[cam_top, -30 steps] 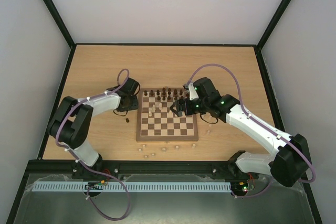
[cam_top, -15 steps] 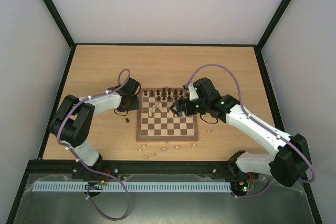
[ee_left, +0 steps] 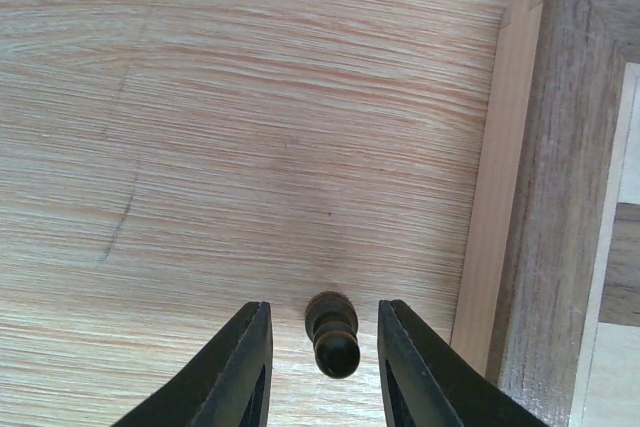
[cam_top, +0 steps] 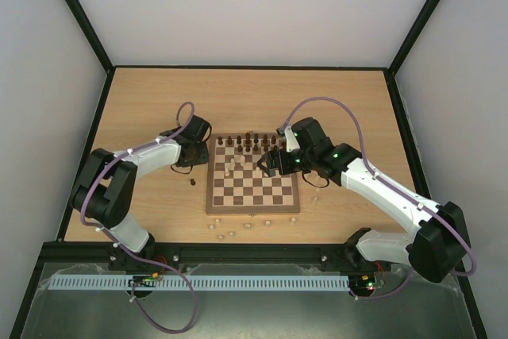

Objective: Set up the chess pieces on the board
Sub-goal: Pick up the chess piece at the center of the board.

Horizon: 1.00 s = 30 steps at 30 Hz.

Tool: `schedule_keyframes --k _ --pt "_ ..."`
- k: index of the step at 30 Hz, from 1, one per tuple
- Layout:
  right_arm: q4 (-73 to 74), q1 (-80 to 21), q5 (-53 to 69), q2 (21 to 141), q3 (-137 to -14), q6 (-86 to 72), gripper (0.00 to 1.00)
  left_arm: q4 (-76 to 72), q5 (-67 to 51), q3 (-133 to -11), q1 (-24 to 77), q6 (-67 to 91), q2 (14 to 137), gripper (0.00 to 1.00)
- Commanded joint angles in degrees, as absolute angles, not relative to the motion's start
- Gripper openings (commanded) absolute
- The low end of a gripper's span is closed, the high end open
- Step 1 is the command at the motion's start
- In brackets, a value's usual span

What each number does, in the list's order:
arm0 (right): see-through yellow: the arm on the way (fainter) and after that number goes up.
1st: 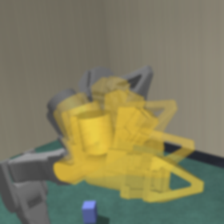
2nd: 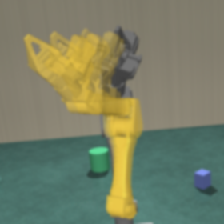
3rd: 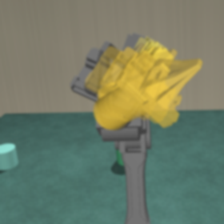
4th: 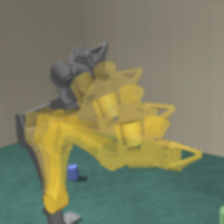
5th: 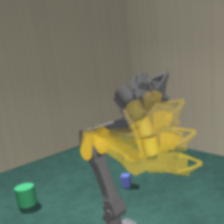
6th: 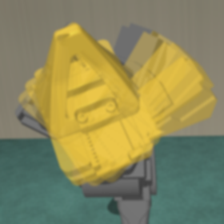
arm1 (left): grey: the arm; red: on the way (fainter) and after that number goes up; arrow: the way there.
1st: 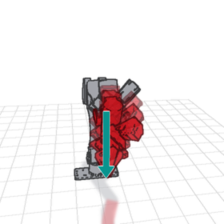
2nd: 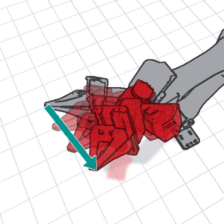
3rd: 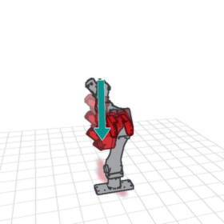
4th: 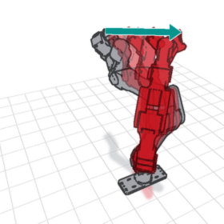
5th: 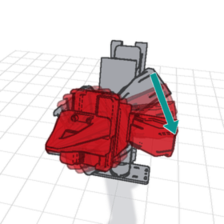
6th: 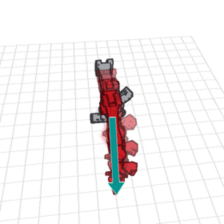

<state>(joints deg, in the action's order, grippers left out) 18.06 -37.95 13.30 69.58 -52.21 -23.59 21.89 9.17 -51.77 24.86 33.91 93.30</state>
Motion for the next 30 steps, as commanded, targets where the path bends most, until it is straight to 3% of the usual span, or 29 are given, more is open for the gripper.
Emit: schedule_keyframes --k 1,15,30 --pt "18.46 -38.14 13.66 70.00 -51.62 -23.87 0.93 23.25 9.50 -52.71 25.43 33.99 93.00 0.33" --pt "18.36 -38.14 13.75 69.96 -51.42 -23.91 0.93 22.45 8.77 -52.56 26.19 34.20 94.90 0.26" --pt "18.19 -38.14 14.01 69.97 -51.23 -23.93 0.91 22.74 9.14 -53.10 26.26 34.30 95.79 0.05"
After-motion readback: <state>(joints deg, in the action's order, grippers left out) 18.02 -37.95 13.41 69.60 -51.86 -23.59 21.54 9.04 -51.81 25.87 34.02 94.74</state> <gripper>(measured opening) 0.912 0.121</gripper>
